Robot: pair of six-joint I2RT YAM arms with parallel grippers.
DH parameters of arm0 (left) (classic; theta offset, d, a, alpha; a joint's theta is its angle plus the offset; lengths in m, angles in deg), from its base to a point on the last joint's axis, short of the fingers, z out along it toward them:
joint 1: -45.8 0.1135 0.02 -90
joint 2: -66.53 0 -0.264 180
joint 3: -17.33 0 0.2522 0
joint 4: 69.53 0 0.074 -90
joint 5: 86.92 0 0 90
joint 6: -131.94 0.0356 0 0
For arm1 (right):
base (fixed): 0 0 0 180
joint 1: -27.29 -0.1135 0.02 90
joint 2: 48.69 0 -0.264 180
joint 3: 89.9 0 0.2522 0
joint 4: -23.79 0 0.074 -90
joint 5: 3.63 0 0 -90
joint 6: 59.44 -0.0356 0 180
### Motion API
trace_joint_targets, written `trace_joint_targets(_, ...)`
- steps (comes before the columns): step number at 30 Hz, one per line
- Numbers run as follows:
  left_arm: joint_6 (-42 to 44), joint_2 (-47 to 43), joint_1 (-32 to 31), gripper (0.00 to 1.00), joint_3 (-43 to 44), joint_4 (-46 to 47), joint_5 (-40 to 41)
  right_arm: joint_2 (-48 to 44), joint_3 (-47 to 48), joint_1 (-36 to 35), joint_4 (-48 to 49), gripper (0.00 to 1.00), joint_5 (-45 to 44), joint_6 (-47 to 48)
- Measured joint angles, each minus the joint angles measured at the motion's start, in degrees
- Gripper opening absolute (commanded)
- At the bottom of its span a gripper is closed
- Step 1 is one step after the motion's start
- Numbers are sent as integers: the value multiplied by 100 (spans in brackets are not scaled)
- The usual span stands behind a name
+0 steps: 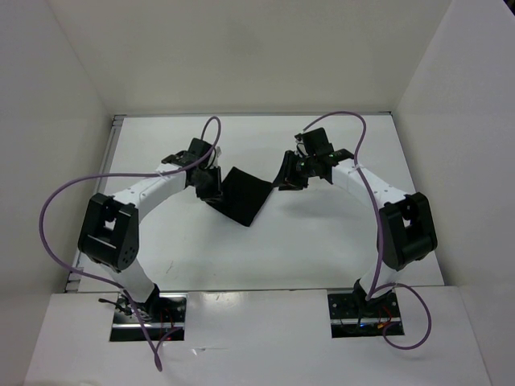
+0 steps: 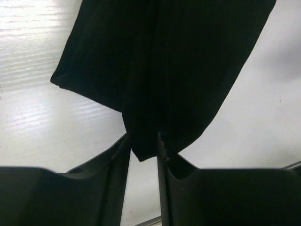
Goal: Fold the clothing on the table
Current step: Fold the skirt
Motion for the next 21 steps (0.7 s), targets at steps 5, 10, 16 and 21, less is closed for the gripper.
trace_joint_targets(5,9,164,0,0,208,72,105,11,35,-2,-37,39,0,0)
trace_joint_targets(10,9,179,0,0,350,61,229,76,59,0,-57,39,0,0)
trace_joint_targets(16,-55,114,164,0,485,-2,785,109,59,0,-66,39,4,20)
trace_joint_targets(21,-291,125,275,0,496,-72,1342,160,61,-2,-70,35,20,74)
